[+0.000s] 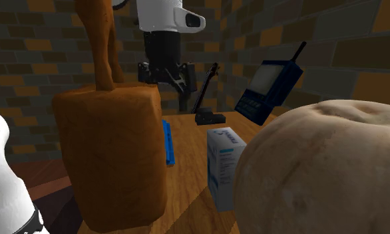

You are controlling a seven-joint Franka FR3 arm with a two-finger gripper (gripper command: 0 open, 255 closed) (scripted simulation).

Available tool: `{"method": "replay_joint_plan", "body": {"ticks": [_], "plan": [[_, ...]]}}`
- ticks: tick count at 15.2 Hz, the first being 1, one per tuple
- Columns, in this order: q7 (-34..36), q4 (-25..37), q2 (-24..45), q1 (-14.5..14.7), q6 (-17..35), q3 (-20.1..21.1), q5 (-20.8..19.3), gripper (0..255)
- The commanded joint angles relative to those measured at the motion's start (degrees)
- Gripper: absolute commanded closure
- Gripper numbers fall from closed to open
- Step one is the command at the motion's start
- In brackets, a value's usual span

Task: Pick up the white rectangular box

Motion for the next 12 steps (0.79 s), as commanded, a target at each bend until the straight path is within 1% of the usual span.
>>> {"method": "replay_joint_plan", "body": {"ticks": [1, 5, 9, 10, 12], "plan": [[-5.1, 1.8, 2.8, 0.1, 1.6, -3.0, -1.2, 0], [-14.4, 6.4, 9.2, 1.1, 4.6, -8.6, -1.8, 0], [-24.4, 12.4, 17.0, 2.5, 7.2, -14.0, -0.2, 0], [-25.2, 13.0, 17.7, 2.6, 7.4, -14.5, 0.0, 0], [-25.3, 11.7, 18.0, 2.6, 9.0, -14.7, 0.1, 0]]}}
